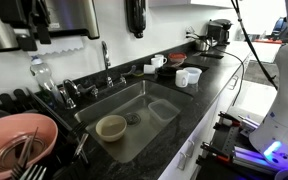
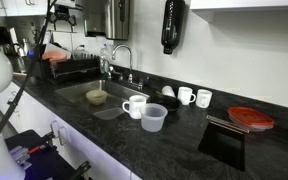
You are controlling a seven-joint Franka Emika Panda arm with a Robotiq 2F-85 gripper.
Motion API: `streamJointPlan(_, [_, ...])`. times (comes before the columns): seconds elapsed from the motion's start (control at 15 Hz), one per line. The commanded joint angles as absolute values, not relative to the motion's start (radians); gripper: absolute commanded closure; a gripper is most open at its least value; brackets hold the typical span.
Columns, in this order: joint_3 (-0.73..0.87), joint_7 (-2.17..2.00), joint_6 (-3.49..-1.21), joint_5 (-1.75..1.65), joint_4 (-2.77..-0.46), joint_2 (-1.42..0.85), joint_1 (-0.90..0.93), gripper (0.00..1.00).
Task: Take the pink bowl out of the sink and put it in the dish rack
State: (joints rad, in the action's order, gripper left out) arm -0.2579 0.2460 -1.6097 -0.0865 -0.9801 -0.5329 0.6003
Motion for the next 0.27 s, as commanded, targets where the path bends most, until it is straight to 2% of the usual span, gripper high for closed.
streamJointPlan(0.0, [-0.258,0.246,-1.614,-0.087,-0.987,-0.532,0.6,0.0])
streamJointPlan(0.2, [-0.258,0.246,-1.619,-0.087,-0.993,-0.532,0.599,0.0])
